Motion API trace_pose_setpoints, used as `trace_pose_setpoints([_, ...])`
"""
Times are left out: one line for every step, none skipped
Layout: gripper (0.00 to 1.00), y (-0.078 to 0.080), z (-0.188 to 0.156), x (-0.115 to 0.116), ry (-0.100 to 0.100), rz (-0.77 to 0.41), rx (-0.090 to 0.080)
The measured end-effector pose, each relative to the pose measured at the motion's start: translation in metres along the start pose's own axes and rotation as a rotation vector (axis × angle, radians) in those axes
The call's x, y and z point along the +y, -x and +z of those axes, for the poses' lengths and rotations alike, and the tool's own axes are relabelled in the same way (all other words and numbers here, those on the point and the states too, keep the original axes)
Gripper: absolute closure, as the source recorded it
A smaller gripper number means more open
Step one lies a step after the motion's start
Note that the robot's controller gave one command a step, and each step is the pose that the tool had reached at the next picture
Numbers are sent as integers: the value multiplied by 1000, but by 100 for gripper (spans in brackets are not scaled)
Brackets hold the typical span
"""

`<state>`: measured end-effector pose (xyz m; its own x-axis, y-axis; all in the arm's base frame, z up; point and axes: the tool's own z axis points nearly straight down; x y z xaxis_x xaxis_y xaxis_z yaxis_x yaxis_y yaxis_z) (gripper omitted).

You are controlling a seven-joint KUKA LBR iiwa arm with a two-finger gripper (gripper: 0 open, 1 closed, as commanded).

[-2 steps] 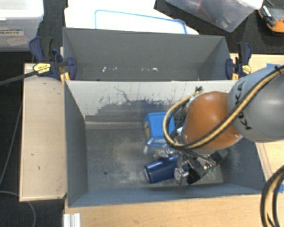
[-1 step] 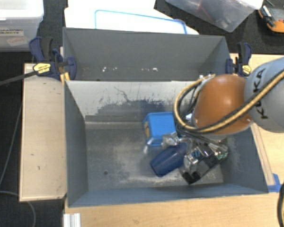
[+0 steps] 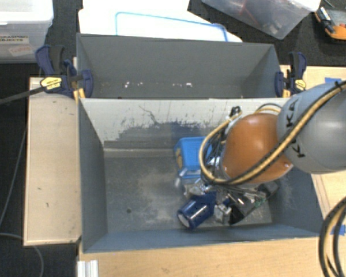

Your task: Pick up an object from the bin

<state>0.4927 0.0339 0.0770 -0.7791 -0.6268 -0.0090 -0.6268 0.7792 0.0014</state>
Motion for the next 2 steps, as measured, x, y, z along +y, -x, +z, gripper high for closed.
trace_pose_setpoints([100,10,-12,-2,1,150,2])
trace_pose_setpoints([100,7,-36,2,6,175,10])
